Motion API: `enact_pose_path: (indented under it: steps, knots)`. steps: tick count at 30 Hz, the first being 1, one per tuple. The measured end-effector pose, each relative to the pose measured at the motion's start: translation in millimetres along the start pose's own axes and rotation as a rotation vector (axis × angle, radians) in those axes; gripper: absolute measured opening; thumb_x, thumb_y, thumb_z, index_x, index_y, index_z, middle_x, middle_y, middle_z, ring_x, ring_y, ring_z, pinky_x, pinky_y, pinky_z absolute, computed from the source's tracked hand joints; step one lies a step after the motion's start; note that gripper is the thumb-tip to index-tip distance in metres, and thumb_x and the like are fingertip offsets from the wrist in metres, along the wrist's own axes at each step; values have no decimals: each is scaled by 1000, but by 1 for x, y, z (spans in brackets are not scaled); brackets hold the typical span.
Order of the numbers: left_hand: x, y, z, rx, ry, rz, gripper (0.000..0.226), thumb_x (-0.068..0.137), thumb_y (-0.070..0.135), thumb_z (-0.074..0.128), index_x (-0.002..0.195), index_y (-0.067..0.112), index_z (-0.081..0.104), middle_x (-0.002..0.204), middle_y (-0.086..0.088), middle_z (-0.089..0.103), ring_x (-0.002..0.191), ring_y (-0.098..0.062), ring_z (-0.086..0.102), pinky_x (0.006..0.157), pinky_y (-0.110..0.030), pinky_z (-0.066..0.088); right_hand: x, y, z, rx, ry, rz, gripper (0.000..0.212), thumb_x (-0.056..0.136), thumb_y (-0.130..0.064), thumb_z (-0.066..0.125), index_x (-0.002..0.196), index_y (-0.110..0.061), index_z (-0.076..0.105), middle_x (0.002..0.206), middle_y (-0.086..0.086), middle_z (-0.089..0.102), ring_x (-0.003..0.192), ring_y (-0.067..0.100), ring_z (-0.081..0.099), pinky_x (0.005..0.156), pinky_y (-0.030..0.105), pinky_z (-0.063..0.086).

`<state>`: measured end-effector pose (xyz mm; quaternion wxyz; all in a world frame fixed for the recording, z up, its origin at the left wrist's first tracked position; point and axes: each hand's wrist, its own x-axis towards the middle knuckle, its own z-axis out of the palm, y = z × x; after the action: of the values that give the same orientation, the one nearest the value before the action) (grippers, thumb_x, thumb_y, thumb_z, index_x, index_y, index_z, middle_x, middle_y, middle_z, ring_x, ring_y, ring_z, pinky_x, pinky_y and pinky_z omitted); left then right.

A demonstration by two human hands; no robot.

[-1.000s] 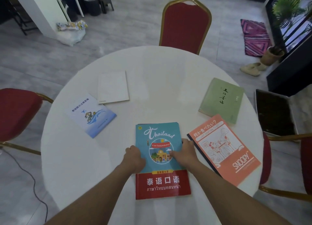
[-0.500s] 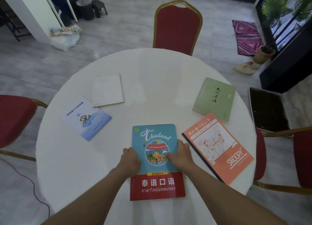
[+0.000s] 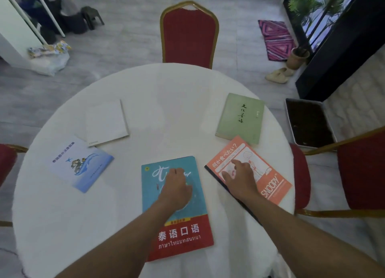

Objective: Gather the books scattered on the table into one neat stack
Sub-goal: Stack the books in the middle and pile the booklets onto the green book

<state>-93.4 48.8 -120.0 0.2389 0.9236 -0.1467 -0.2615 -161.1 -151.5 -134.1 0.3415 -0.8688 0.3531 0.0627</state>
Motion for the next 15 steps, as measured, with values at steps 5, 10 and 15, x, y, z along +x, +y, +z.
enact_pose_path:
  steps: [5,10,15]
  knots:
    - [11,58,33,-82,-197,30,47,96,33,56,135,8,49,133,-11,55,120,-27,56,98,-35,48,18,41,-43,-101,70,55,60,92,-38,65,143,-15,45,142,12,45,131,32,46,109,44,40]
    - [26,91,78,-196,-322,-46,51,84,35,63,132,19,58,132,1,64,117,-20,62,87,-25,49,30,75,-64,-183,24,162,60,83,-41,71,133,-18,46,140,5,48,128,28,48,105,47,42]
    - [41,100,107,-424,-177,-320,79,62,37,72,131,10,47,130,-4,59,113,-25,62,89,-36,58,37,90,-65,-231,-5,179,66,79,-44,73,133,-19,45,141,6,42,130,28,42,108,45,39]
